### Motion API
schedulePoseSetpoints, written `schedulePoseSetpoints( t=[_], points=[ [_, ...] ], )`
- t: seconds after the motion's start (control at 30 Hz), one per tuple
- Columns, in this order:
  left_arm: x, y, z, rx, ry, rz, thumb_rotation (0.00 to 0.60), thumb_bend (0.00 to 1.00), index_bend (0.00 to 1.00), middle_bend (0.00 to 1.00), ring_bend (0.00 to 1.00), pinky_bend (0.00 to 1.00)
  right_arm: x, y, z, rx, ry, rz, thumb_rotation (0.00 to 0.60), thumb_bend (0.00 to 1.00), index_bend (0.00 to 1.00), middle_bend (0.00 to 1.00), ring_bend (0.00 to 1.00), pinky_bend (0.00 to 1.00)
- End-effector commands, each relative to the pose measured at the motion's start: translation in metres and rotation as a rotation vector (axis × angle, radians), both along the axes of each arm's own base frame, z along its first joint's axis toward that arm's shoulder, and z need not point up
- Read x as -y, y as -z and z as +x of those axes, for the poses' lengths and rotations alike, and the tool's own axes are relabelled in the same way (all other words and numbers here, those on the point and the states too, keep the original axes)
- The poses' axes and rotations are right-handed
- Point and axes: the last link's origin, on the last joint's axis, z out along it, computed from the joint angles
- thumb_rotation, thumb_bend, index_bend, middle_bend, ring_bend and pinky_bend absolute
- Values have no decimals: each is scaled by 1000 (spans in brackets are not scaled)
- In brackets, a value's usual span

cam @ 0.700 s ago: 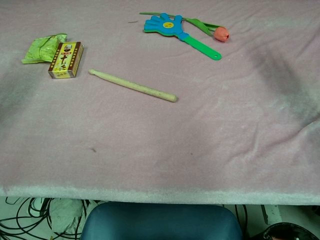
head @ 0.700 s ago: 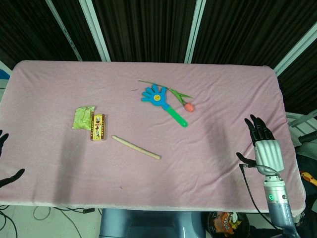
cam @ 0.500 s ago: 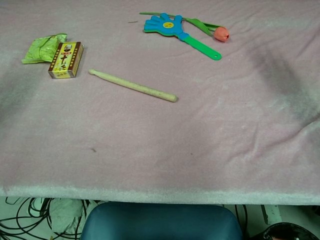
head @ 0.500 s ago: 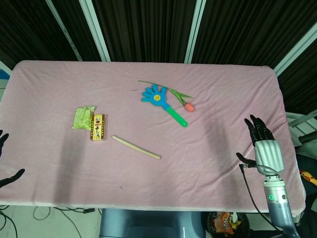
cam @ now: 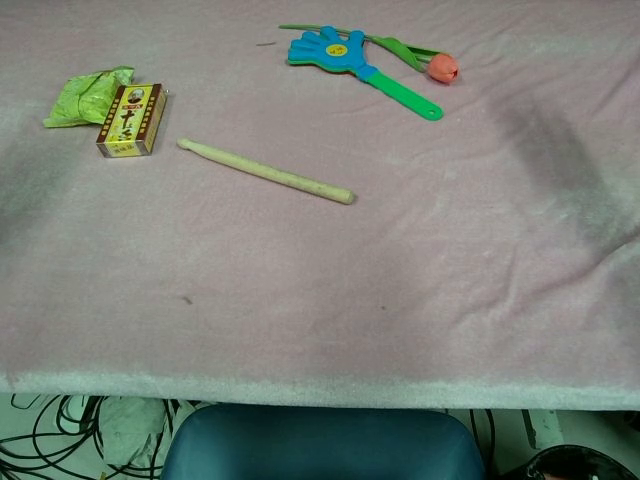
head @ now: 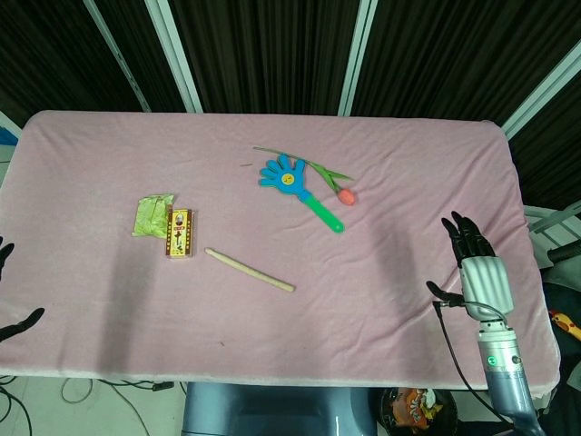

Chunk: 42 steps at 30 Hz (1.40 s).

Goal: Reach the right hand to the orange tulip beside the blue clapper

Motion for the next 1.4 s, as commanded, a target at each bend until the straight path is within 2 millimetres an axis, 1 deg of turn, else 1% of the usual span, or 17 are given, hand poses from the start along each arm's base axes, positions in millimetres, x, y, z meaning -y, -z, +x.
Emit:
schedulePoseSetpoints(
  t=[0.03, 0.1, 0.13, 0.23, 0.27, 0.37, 0.47, 0.57, 0.63, 0.77, 0.9, 1.1, 1.27, 1.4],
  points=[
    [0, -1, -1, 8, -5, -4, 600, 0, 0, 0, 0, 0, 18, 9, 22, 15, 9, 72, 600, 144, 0, 0, 0, 217],
    [-1, -1, -1, 7, -7, -7, 600, 0, 0, 0, 0, 0, 31, 13, 38, -1, -5, 99, 600, 142, 0, 0, 0, 217],
    [-1, -1, -1, 7, -7, -8, 600, 0, 0, 0, 0, 0, 35, 14, 42, -6, -7, 103, 600, 142, 0, 0, 0, 217],
    [-1, -1, -1, 13, -11, -13, 600, 0, 0, 0, 0, 0, 57, 21, 66, -40, -31, 125, 600, 149, 0, 2, 0, 217],
    [-1, -1, -1, 15, -13, -15, 600, 0, 0, 0, 0, 0, 73, 28, 81, -62, -46, 144, 600, 156, 0, 7, 0, 217],
    [-1, -1, -1, 16, -16, -15, 600, 0, 0, 0, 0, 0, 102, 43, 103, -101, -37, 169, 600, 181, 28, 42, 13, 217],
    [-2, -2, -2, 21, -21, -15, 600, 0, 0, 0, 0, 0, 127, 60, 117, -135, -17, 189, 600, 201, 100, 102, 54, 216],
    [-3, -3, -3, 24, -29, -17, 600, 0, 0, 0, 0, 0, 149, 76, 127, -154, 9, 206, 600, 214, 142, 135, 84, 229],
    [-4, -3, -3, 30, -35, -20, 600, 0, 0, 0, 0, 0, 163, 90, 131, -165, 34, 220, 600, 220, 169, 156, 104, 240],
    [-4, -3, -3, 37, -40, -22, 600, 0, 0, 0, 0, 0, 184, 111, 136, -204, 66, 230, 600, 225, 201, 178, 122, 250],
    [-5, -4, -4, 44, -46, -23, 600, 0, 0, 0, 0, 0, 201, 129, 138, -227, 95, 236, 600, 229, 238, 214, 154, 269],
    [-6, -4, -4, 53, -53, -27, 600, 0, 0, 0, 0, 0, 218, 145, 132, -251, 134, 243, 600, 239, 306, 257, 187, 288],
    [-6, -4, -5, 58, -60, -32, 600, 0, 0, 0, 0, 0, 226, 157, 120, -272, 180, 262, 600, 240, 324, 262, 191, 292],
    [-6, -4, -5, 59, -60, -33, 600, 0, 0, 0, 0, 0, 231, 163, 112, -287, 204, 269, 600, 246, 335, 265, 191, 292]
  ],
)
